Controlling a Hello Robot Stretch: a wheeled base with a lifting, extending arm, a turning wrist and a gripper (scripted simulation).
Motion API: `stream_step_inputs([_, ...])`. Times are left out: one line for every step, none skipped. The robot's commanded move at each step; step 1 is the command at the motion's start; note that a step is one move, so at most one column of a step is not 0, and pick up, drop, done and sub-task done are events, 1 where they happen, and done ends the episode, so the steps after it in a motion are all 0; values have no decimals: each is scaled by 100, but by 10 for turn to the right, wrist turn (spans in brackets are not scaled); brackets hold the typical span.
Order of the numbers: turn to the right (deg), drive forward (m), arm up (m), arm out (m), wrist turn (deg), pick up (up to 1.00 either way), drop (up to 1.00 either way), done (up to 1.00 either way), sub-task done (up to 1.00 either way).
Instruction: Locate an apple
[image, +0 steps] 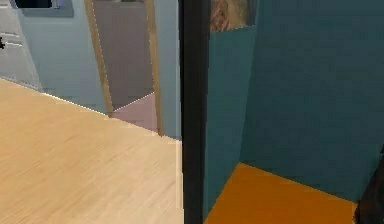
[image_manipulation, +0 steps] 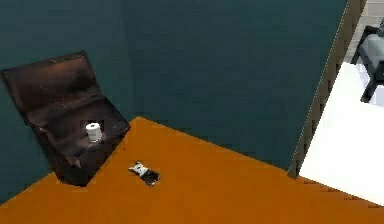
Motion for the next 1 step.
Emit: stream_step_inputs([210, 0, 0, 0, 0, 0, 0, 0, 0])
